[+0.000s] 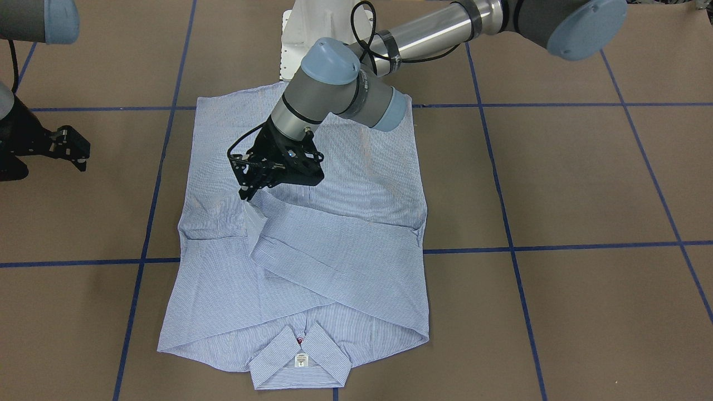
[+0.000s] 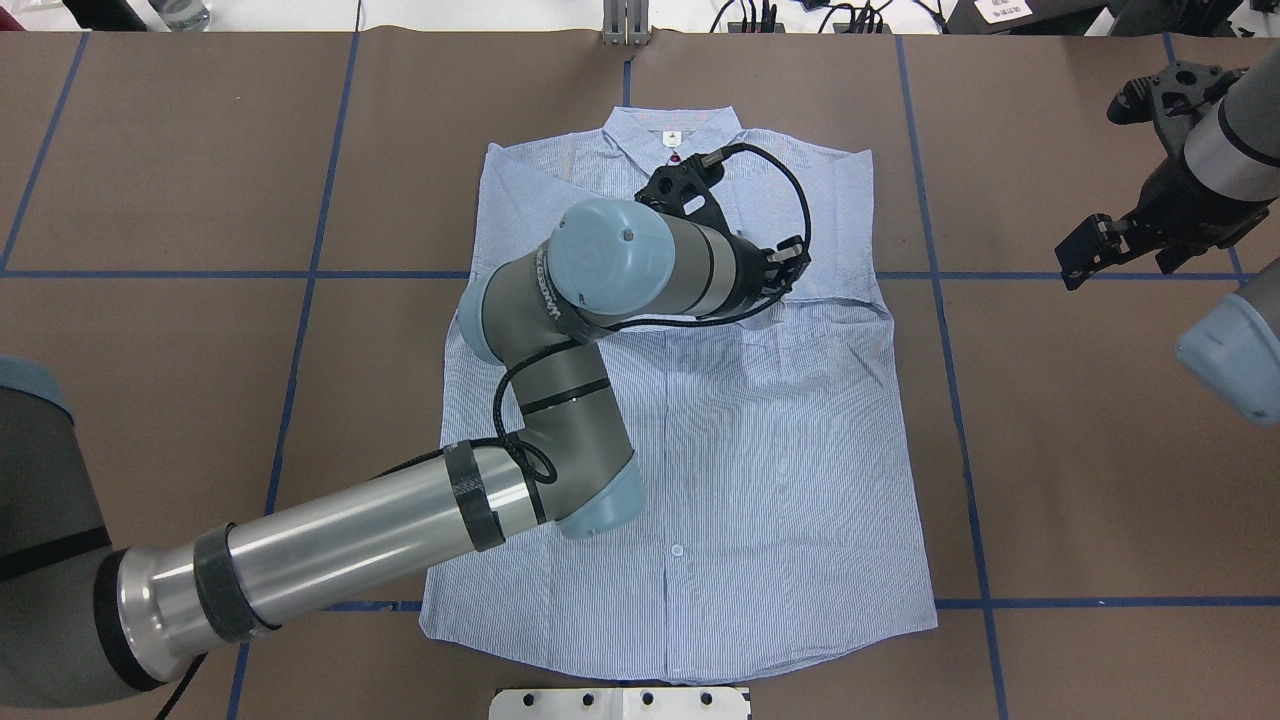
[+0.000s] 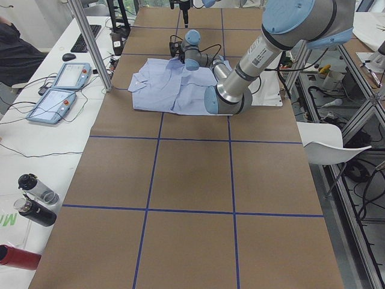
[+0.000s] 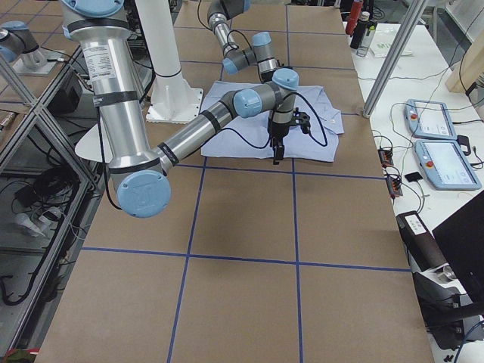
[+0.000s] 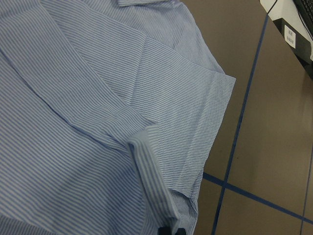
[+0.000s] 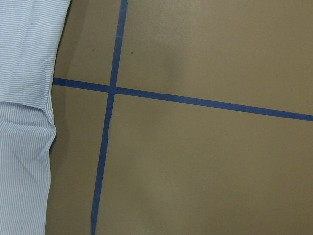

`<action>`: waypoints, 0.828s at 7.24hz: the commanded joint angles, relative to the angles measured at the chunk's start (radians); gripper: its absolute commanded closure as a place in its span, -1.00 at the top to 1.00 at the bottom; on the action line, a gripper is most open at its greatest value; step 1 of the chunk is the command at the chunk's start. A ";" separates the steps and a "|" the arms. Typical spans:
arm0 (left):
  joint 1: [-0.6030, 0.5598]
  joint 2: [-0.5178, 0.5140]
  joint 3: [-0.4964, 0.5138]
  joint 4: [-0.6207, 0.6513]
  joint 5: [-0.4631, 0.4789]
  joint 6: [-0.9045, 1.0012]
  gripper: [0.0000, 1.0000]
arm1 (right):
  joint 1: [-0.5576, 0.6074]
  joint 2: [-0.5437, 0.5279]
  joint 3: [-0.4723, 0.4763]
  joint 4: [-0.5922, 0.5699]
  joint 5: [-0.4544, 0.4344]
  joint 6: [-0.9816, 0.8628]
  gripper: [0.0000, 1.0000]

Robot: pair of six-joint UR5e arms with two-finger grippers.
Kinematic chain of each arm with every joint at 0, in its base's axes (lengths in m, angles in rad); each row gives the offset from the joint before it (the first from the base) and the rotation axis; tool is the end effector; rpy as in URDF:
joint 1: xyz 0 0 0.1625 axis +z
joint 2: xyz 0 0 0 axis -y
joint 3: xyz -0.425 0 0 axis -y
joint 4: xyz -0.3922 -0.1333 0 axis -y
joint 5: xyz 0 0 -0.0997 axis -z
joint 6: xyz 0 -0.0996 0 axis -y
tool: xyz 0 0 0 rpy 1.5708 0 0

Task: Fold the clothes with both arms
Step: 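Lay the sleeve diagonally across the chest with the left gripper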

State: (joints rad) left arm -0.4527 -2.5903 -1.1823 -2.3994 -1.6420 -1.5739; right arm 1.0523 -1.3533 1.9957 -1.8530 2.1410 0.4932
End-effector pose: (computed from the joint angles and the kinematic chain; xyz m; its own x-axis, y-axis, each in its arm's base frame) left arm 0.6539 -0.4584 0.0657 0.0986 -0.0514 -0.9938 0.3730 0.9278 -0.0110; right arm -0.1929 -0.4985 0.3858 0.7805 -0.1282 0.6118 0.1070 0.9917 0.0713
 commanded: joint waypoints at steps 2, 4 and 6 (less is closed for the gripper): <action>0.091 0.037 -0.044 -0.109 0.159 0.262 1.00 | 0.003 0.006 0.000 0.000 0.000 0.004 0.99; 0.082 0.068 -0.102 -0.087 0.151 0.253 1.00 | 0.003 0.017 0.005 0.003 0.000 0.004 0.99; -0.010 0.068 -0.100 -0.019 0.149 0.230 1.00 | 0.003 0.013 0.002 0.098 0.006 0.007 0.99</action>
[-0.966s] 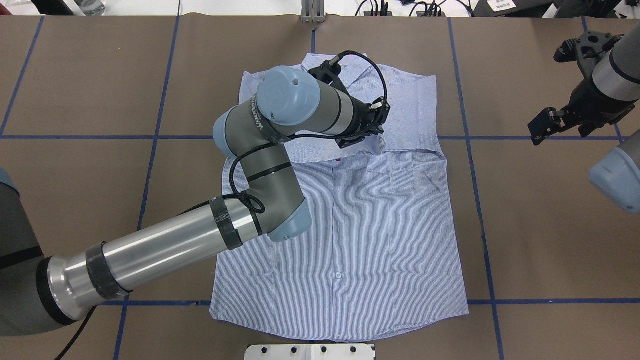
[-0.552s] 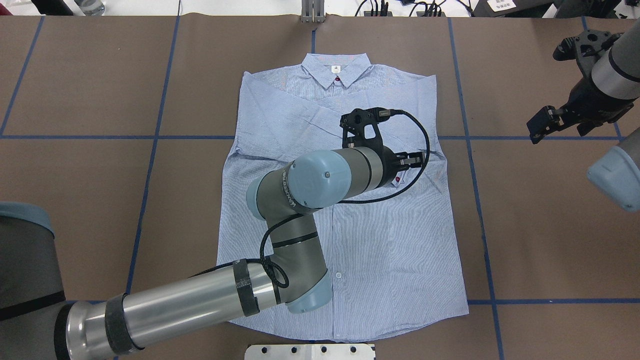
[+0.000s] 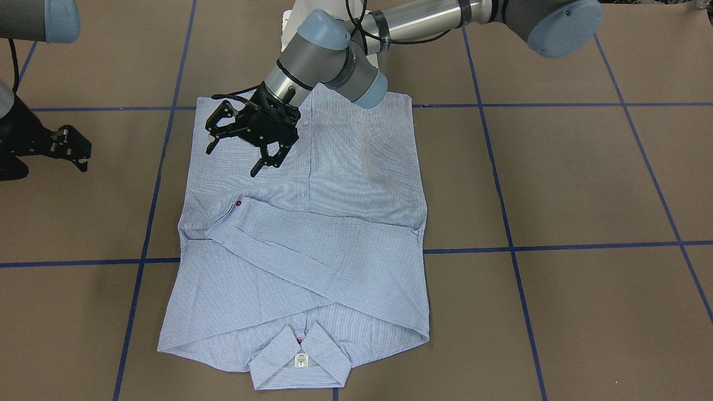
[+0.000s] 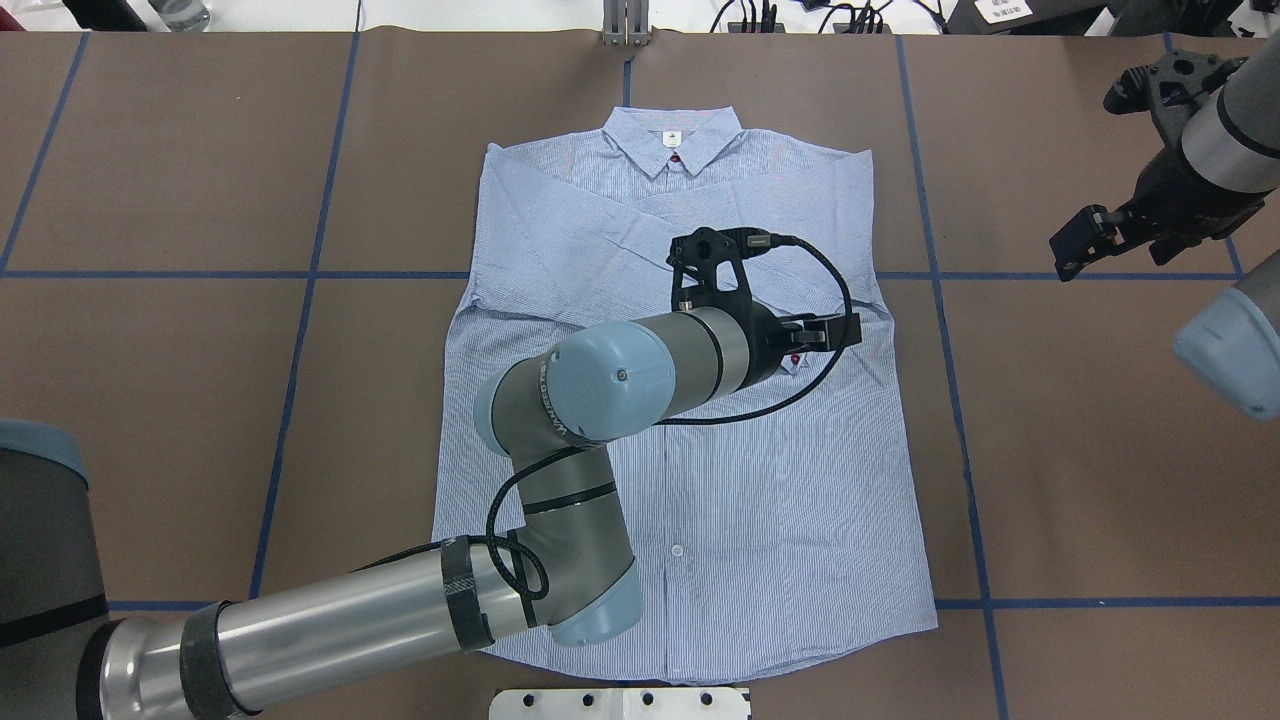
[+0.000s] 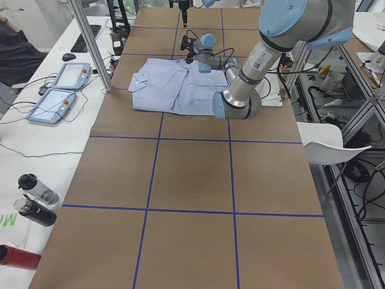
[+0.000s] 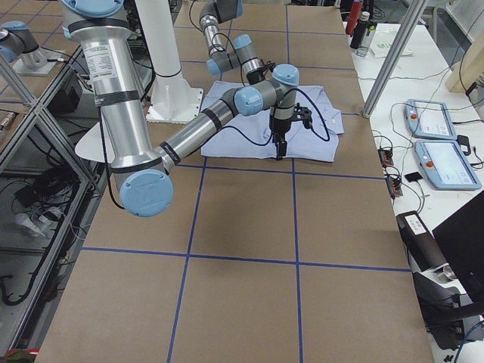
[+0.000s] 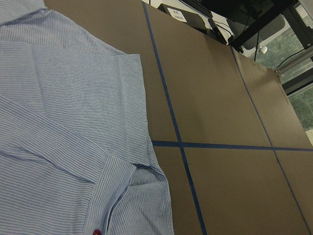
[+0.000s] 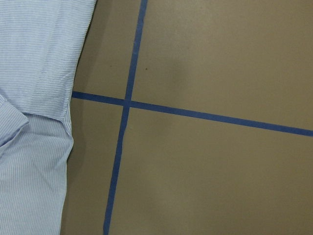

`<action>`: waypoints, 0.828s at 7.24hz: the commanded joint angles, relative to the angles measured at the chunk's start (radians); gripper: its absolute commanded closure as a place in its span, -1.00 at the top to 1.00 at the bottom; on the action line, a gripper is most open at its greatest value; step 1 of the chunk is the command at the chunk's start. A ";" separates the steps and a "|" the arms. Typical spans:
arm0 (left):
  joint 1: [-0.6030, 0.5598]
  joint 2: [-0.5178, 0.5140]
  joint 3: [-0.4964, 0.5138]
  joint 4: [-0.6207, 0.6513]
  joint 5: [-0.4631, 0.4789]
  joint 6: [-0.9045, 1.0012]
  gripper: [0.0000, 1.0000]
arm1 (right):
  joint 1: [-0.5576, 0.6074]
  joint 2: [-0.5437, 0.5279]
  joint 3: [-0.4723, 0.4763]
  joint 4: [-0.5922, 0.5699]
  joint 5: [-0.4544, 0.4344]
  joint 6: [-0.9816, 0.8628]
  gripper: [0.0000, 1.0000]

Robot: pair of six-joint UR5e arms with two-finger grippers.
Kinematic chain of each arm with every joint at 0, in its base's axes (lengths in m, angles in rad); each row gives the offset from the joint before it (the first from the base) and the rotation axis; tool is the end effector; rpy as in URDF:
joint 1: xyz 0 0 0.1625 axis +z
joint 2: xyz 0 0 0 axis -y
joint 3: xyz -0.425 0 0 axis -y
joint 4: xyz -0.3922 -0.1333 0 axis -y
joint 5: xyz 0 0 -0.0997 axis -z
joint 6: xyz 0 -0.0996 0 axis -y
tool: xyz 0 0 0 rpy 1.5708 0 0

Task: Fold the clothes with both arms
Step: 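Lay the sleeve diagonally across the chest with the left gripper, then release the sleeve and withdraw the left gripper beside the shirt's shoulder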

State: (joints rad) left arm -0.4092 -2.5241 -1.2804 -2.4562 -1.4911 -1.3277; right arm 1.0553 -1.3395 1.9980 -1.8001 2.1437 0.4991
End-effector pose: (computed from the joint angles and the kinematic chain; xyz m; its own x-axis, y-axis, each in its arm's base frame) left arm 0.6384 -0.4308 0.0698 0.1331 0.2038 -0.9699 0.4509 0.8591 0.2424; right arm -0.1938 -0.5029 0.3708 0.7589 -0.1574 0.6320 0.0969 0.9868 0.1295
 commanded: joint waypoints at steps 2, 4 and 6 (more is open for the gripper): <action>-0.192 0.016 0.034 0.123 -0.017 -0.018 0.98 | 0.000 0.002 0.001 0.070 0.028 0.003 0.99; -0.299 0.016 0.157 0.112 -0.017 -0.018 0.98 | 0.000 0.003 0.002 0.071 0.035 0.003 0.99; -0.356 0.016 0.249 0.109 -0.014 0.002 0.98 | 0.002 0.003 0.005 0.071 0.035 0.006 0.99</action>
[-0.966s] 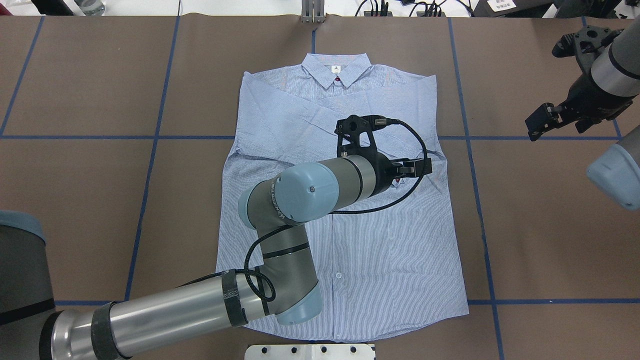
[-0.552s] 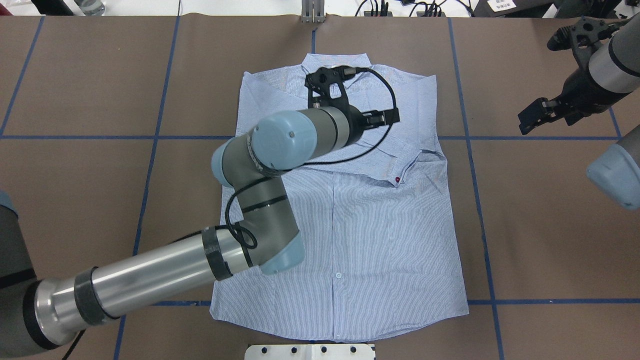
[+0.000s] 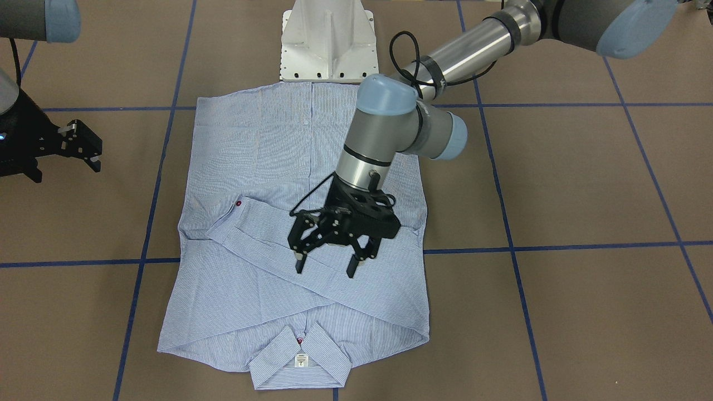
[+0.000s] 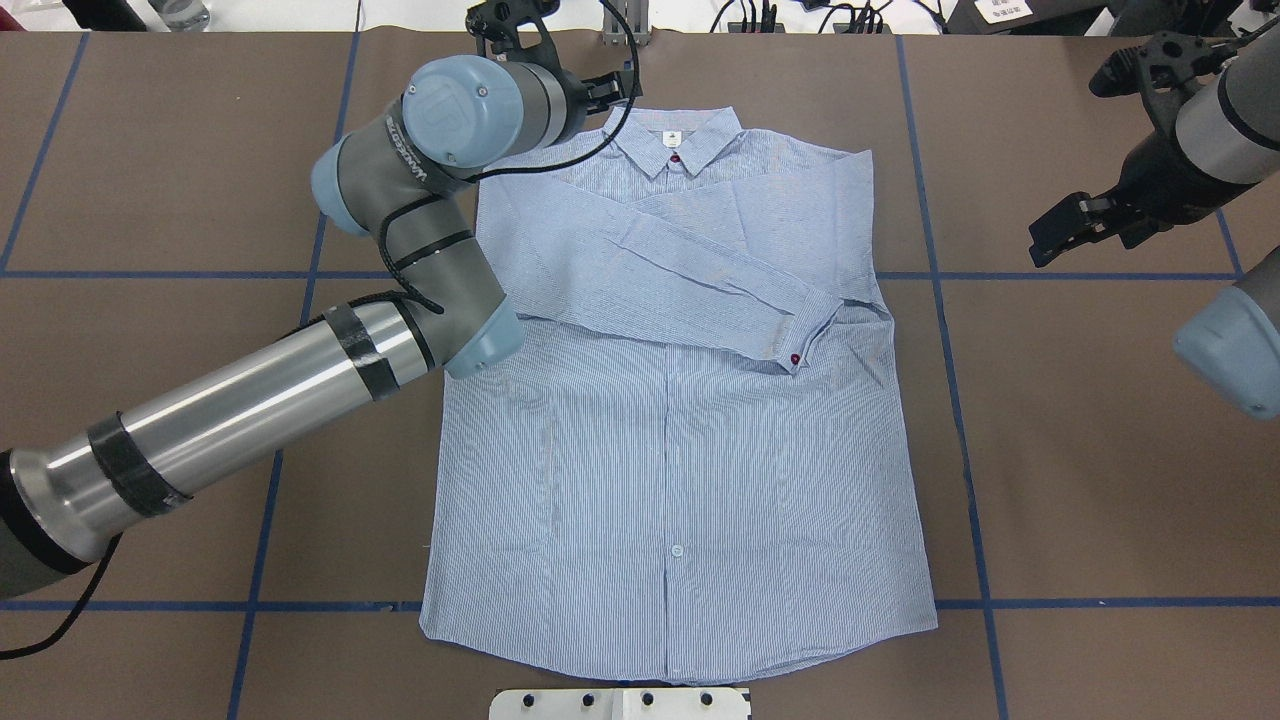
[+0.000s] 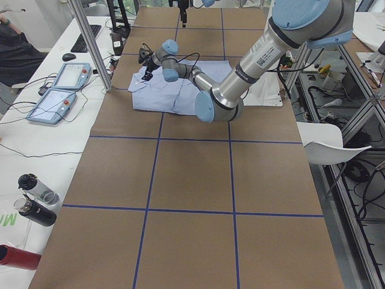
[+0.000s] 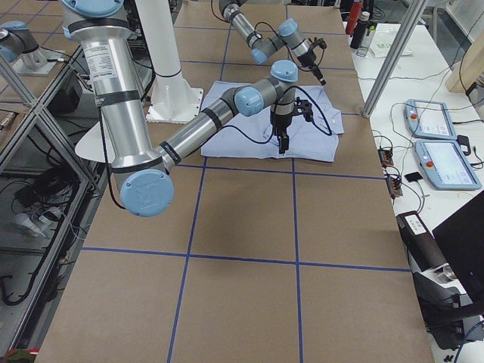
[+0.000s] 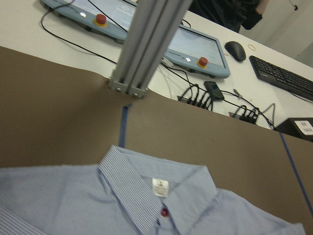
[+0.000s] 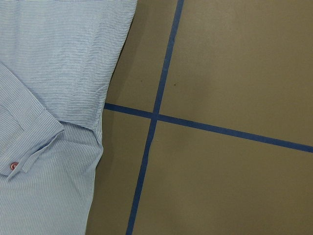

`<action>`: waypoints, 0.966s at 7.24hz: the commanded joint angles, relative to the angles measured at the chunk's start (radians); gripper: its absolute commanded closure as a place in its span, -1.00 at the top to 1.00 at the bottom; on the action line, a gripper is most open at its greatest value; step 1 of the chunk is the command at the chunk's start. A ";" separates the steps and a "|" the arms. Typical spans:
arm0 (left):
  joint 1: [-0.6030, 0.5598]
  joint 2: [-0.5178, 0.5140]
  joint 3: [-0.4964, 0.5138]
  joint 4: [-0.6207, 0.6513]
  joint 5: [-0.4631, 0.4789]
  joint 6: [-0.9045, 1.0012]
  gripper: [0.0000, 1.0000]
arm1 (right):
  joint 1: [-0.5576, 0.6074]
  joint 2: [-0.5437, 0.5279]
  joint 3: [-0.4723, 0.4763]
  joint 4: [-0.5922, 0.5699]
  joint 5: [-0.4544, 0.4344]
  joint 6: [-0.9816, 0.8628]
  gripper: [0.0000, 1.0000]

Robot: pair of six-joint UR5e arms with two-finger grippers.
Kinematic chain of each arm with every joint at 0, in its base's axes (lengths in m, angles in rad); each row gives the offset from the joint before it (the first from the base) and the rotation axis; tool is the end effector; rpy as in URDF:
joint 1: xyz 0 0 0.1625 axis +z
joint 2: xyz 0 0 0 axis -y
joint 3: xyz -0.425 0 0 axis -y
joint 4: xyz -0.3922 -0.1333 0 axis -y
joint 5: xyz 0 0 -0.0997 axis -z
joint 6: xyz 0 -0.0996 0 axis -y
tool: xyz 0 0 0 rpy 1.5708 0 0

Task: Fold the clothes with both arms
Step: 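Release the sleeve and withdraw the left gripper beside the shirt's shoulder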

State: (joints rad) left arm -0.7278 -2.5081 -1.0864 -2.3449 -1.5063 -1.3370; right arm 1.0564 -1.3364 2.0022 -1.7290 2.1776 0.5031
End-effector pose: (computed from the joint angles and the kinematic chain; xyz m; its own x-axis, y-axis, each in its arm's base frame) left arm 0.5211 -0.6514 0.1821 0.4091 -0.0549 -0.9108 0.6316 0.7375 0.2392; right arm -0.1962 -0.5026 0.3567 0.7144 -0.1987 0.6710 0.0976 0.9778 0.1856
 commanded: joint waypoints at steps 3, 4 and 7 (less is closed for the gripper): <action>-0.055 0.005 0.186 -0.020 0.008 0.032 0.97 | 0.001 0.014 0.001 0.000 0.001 0.026 0.99; -0.053 0.005 0.224 -0.042 0.008 0.033 0.97 | 0.001 0.014 0.000 0.000 0.001 0.028 0.99; -0.009 0.006 0.241 -0.044 0.002 0.033 0.81 | 0.001 0.014 0.000 0.000 0.001 0.028 0.99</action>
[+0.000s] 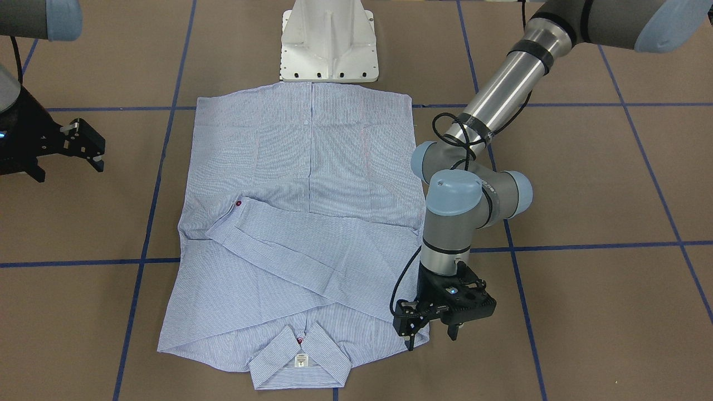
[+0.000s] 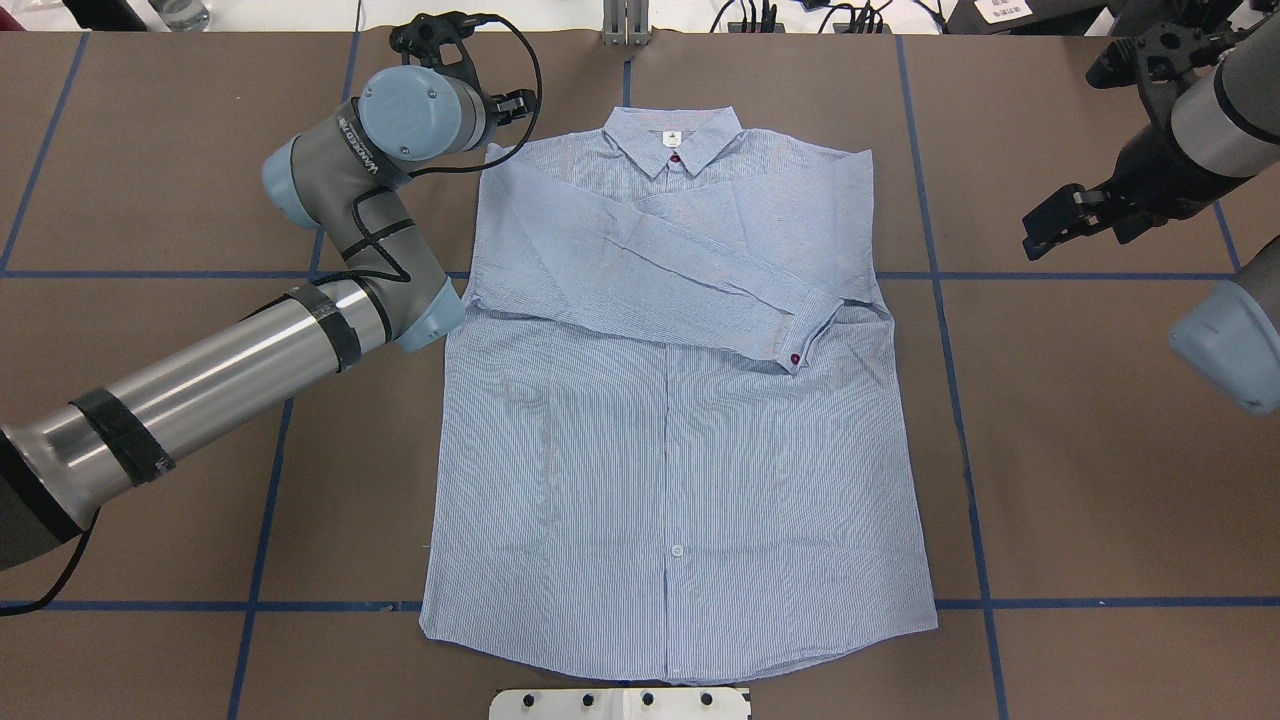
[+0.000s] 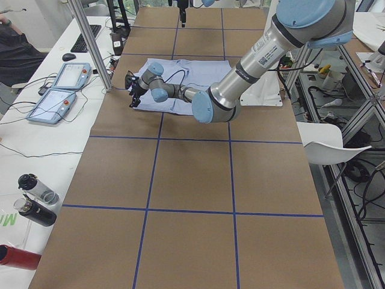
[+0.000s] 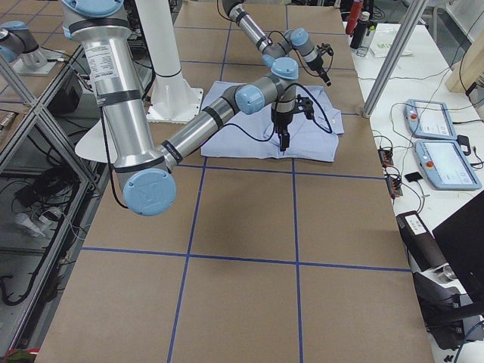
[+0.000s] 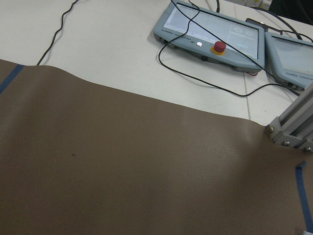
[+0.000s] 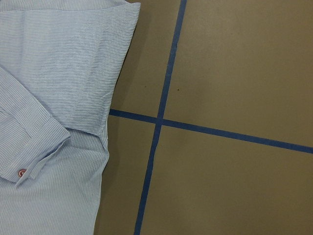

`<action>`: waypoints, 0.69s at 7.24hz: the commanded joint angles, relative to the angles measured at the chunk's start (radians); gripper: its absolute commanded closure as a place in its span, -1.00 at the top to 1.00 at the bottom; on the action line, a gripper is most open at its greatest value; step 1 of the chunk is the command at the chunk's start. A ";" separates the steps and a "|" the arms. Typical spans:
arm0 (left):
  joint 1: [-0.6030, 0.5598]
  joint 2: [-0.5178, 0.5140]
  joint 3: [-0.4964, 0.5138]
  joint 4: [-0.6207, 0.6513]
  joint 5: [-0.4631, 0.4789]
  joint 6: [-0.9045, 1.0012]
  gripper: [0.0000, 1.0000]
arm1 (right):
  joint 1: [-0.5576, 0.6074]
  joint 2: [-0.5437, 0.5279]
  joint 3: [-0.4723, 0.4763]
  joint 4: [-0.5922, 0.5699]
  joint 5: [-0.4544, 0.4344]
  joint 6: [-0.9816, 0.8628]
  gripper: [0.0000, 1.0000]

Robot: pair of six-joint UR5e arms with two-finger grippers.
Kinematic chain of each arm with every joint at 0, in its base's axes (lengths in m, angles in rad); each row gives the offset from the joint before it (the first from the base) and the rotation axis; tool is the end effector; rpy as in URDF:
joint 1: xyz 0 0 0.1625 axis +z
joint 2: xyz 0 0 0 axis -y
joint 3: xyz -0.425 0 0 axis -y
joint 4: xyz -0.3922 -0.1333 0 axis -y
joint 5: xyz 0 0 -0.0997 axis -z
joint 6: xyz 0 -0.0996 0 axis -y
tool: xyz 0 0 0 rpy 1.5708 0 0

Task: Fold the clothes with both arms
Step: 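Release the sleeve and withdraw the left gripper beside the shirt's shoulder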

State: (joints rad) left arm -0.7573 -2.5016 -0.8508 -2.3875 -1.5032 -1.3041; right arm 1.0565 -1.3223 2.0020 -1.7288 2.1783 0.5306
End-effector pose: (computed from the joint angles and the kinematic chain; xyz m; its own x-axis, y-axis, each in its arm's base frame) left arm 0.5295 -0.6932 0.3003 0.5541 -0.1620 -0.8165 0.6027 0.7547 0.2593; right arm -0.1975 -0.5049 0.3491 0.7117 -0.1800 0.6790 0.0769 0.9808 0.1794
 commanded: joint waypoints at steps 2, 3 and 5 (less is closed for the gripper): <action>0.041 0.001 0.006 -0.001 -0.002 0.002 0.66 | 0.000 0.000 0.000 0.000 0.000 0.002 0.99; 0.039 0.010 0.006 -0.001 0.000 0.000 0.52 | 0.000 0.002 0.000 0.000 0.000 0.002 0.99; 0.020 0.013 0.007 -0.001 0.000 0.002 0.35 | 0.000 0.000 0.000 0.000 0.000 0.002 0.99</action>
State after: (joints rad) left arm -0.7271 -2.4915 -0.8443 -2.3884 -1.5035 -1.3027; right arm 1.0569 -1.3219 2.0018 -1.7288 2.1782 0.5323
